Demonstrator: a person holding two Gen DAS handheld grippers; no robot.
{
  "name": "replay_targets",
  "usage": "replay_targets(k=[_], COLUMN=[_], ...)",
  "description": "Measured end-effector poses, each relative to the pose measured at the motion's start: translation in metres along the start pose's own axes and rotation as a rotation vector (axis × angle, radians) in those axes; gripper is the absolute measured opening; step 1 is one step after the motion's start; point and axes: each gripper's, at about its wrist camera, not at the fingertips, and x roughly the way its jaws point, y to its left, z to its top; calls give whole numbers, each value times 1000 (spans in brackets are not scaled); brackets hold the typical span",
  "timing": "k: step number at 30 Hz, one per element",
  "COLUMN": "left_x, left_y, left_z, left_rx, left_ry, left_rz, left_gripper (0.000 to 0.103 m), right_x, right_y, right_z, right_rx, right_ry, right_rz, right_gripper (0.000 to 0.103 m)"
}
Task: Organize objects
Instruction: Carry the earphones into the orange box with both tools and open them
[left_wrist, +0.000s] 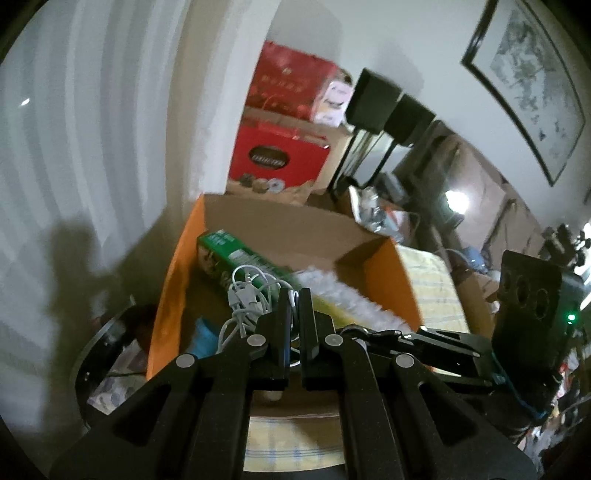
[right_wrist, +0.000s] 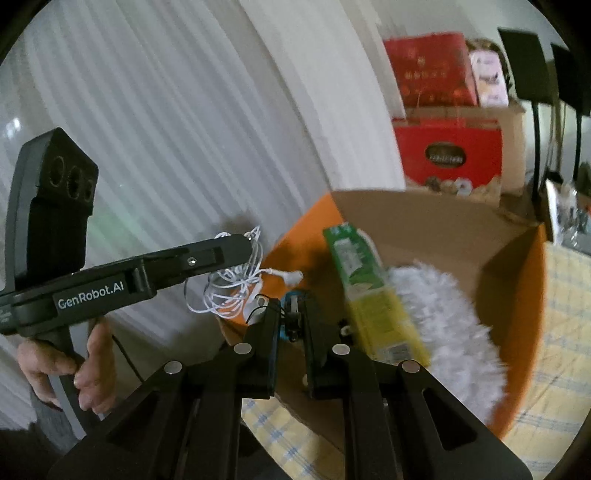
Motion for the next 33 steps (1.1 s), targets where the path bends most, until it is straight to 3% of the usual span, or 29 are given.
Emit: replay_targets(k=[14,21,24,28,33], left_x=[42,46,43,37,23], left_y=[24,32,33,30,20], left_z=[-10,-13,-14,-15,-19], left_rx=[-33,-55,-55,-39,5], left_ry=[91,103,96,86,55], left_rz=[22,10,10,23,60], left_gripper=[4,13,24,30,47], right_x=[38,30,23,17,-2], right_y=[0,-10,-8,-6,1], right_z=[-7,-6,-5,-4,-6], right_rx=[-41,-7,-6,-20,-24], right_ry=[82,81,71,93,79], right_rz=[-72,-89,-94,-125,-137], right_gripper=[11,14,14,43,52])
